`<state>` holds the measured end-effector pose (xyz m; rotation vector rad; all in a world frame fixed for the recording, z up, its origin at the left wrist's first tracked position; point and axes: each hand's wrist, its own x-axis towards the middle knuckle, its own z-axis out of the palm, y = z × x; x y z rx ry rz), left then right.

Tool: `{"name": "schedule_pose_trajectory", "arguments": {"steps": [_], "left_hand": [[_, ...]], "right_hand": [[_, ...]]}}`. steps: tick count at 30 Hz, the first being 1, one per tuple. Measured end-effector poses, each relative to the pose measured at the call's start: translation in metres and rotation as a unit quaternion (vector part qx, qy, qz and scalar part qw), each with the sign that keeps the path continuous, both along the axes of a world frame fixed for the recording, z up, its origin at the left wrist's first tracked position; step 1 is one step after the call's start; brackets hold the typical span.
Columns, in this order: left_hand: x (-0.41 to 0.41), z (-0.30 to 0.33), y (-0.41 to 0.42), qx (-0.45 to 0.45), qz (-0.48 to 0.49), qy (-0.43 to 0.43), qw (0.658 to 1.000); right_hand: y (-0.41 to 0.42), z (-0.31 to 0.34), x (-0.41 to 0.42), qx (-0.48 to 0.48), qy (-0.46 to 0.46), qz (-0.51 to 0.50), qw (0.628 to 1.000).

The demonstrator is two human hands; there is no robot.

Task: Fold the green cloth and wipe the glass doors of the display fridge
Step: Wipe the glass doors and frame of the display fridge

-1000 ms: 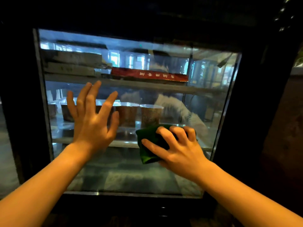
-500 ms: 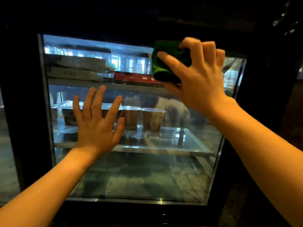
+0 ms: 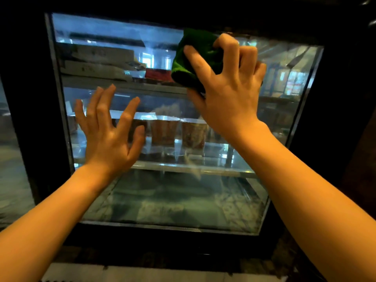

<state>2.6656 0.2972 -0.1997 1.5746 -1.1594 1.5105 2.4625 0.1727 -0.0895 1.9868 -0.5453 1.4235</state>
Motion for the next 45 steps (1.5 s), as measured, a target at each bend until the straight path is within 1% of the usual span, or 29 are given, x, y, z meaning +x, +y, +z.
{"name": "schedule_pose_trajectory", "arguments": {"steps": [3, 7, 12, 17, 23, 26, 30, 35, 38, 42, 45], "left_hand": [[0.005, -0.004, 0.000, 0.019, 0.023, 0.005, 1.000], [0.006, -0.007, -0.002, 0.024, 0.024, 0.011, 0.999], [0.009, -0.009, -0.003, 0.030, 0.033, 0.013, 0.999], [0.011, -0.010, -0.004, 0.025, 0.037, 0.003, 0.999], [0.009, -0.008, -0.002, 0.026, 0.035, 0.001, 0.999], [0.007, -0.008, -0.002, 0.036, 0.039, 0.005, 0.999], [0.006, -0.007, -0.001, 0.033, 0.039, 0.006, 0.999], [0.011, -0.009, -0.003, 0.034, 0.042, 0.002, 0.999], [0.012, -0.009, -0.004, 0.030, 0.050, -0.007, 0.998], [0.008, -0.006, -0.002, 0.040, 0.059, -0.006, 0.997], [0.002, -0.004, 0.002, 0.062, 0.055, 0.026, 0.996]], "right_hand": [[-0.001, -0.017, 0.003, -0.022, 0.012, 0.024, 0.999], [-0.001, -0.047, 0.005, -0.056, 0.035, 0.039, 0.997], [0.006, -0.081, 0.006, -0.054, 0.028, 0.041, 0.997], [0.012, -0.112, 0.010, -0.072, 0.028, 0.057, 0.995], [0.013, -0.172, 0.013, -0.105, 0.070, 0.081, 0.989], [0.013, -0.198, 0.015, -0.100, 0.081, 0.092, 0.987], [0.015, -0.231, 0.012, -0.098, 0.131, 0.106, 0.981], [0.015, -0.270, 0.002, -0.097, 0.235, 0.130, 0.958], [0.012, -0.280, -0.002, -0.128, 0.293, 0.142, 0.937], [0.008, -0.268, -0.005, -0.162, 0.341, 0.166, 0.911], [0.005, -0.249, -0.004, -0.199, 0.384, 0.185, 0.882]]}}
